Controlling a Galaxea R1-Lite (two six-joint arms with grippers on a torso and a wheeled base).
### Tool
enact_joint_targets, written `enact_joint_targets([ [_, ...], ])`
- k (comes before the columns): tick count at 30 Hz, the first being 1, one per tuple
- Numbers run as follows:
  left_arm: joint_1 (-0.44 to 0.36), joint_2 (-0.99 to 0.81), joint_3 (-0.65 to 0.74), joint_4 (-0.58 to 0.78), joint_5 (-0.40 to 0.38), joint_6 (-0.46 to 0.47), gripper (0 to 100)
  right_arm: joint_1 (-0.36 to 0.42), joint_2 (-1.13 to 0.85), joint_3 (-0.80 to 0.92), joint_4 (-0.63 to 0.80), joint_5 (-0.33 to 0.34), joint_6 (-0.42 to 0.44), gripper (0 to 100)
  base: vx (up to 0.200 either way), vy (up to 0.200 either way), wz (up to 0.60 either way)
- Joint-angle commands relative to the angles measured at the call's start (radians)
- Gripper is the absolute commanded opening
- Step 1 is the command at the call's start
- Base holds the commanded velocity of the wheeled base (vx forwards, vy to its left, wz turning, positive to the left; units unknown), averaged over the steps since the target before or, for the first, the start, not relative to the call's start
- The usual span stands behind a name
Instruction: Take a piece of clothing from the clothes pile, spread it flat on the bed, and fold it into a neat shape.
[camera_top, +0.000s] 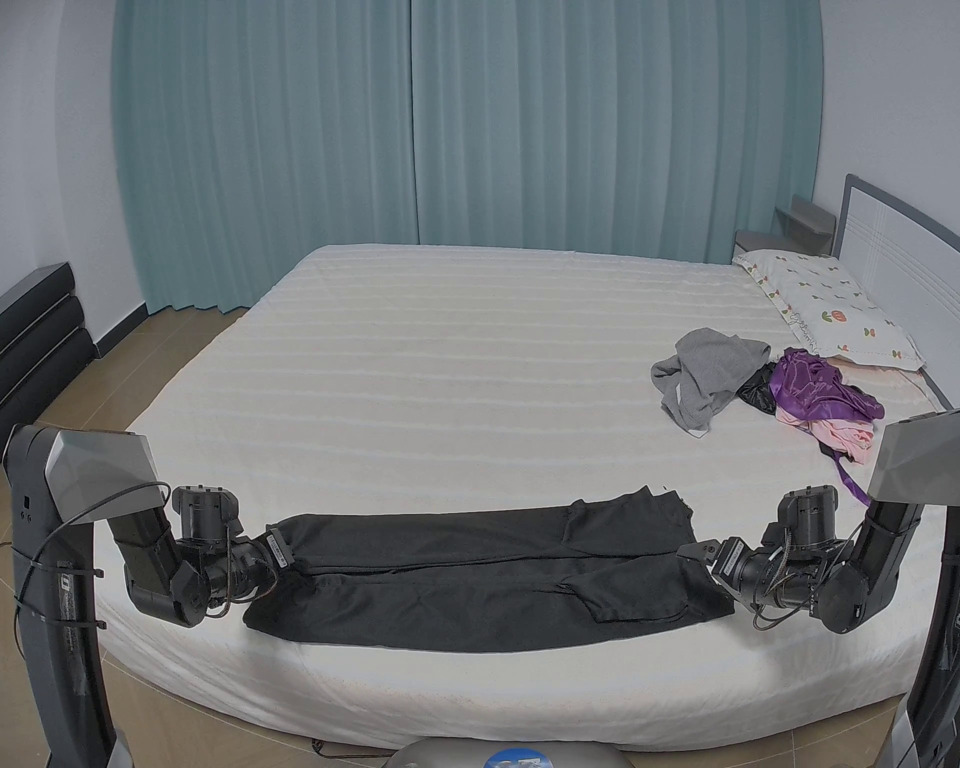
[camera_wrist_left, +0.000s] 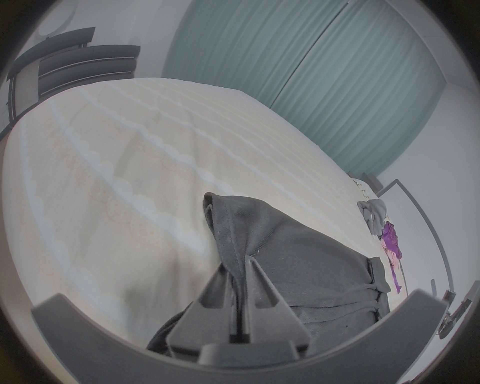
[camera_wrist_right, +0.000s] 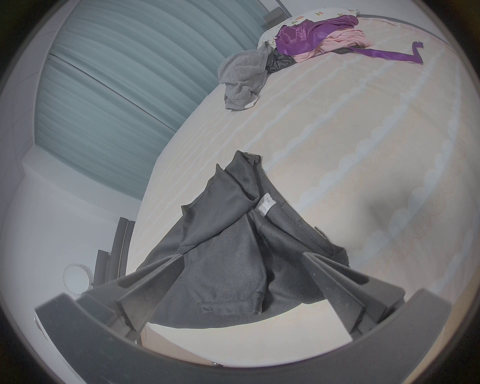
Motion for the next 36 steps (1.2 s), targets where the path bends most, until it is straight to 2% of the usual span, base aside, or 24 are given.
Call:
enact_joint_targets([
  [1, -0.008, 0.000, -0.018, 0.000, 0.000, -0.007, 0, 0.003, 0.002, -0.004, 0.000, 0.000, 0.000, 100, 0.000, 0.000, 0.00],
  [6, -0.019, -0.001, -0.018, 0.001, 0.000, -0.020, 0, 0.003, 0.002, -0.006, 0.001, 0.002, 0.000, 100, 0.000, 0.000, 0.00],
  [24, -0.085, -0.117, 0.002, 0.029, 0.008, -0.053, 0, 0.002, 0.002, -0.012, 0.001, 0.006, 0.003, 100, 0.000, -0.200, 0.00],
  [36, -0.178, -0.248, -0.073, 0.228, 0.020, -0.080, 0, 0.002, -0.001, -0.012, 0.001, 0.006, 0.002, 100, 0.000, -0.200, 0.00],
])
